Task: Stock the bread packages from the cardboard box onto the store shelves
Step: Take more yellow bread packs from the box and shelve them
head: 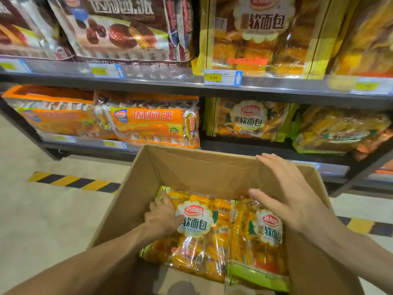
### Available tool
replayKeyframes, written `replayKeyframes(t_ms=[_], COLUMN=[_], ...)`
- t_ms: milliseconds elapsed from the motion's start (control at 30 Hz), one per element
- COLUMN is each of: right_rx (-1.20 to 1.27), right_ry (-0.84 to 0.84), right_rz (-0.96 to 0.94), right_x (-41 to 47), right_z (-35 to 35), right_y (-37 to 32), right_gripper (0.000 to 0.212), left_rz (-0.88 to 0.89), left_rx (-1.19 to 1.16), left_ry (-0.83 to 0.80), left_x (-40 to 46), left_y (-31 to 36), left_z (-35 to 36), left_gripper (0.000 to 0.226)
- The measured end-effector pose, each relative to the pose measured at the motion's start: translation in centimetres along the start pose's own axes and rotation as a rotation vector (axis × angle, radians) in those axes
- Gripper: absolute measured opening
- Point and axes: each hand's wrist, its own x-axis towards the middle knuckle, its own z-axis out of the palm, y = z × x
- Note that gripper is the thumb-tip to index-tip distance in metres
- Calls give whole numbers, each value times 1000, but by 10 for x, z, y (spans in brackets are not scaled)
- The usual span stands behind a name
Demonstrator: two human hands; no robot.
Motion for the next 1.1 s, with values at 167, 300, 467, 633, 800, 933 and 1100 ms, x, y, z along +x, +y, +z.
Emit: replayKeyframes(t_ms=[167, 300, 467, 633, 800, 933, 1100], right_rx=[19, 58, 102, 112, 139, 140, 140], right_ry=[-32, -61, -80, -102, -127, -132, -125], right_rz=[-6, 18, 69, 81, 103, 116, 129], right_x=[-4, -8, -10, -14, -18, -17, -17], right_z=[10, 12, 15, 19, 23, 24, 23], right_y=[8, 8, 6, 13, 16, 14, 13], right_gripper=[68, 64, 64, 59, 60, 64, 57], left_rz=[-200, -296, -322, -198, -87, -58, 81], left_rx=[-223, -467, -499, -595, -843, -864, -868], left_ry=[71, 7, -75, -120, -219, -152, -130], left_x=[17, 33, 33, 19, 1, -12, -37], left_y=[6, 1, 4, -5, -12, -12, -11], left_z=[1, -5, -12, -2, -10, -22, -37], left_gripper=[96, 66, 71, 95, 79, 86, 65])
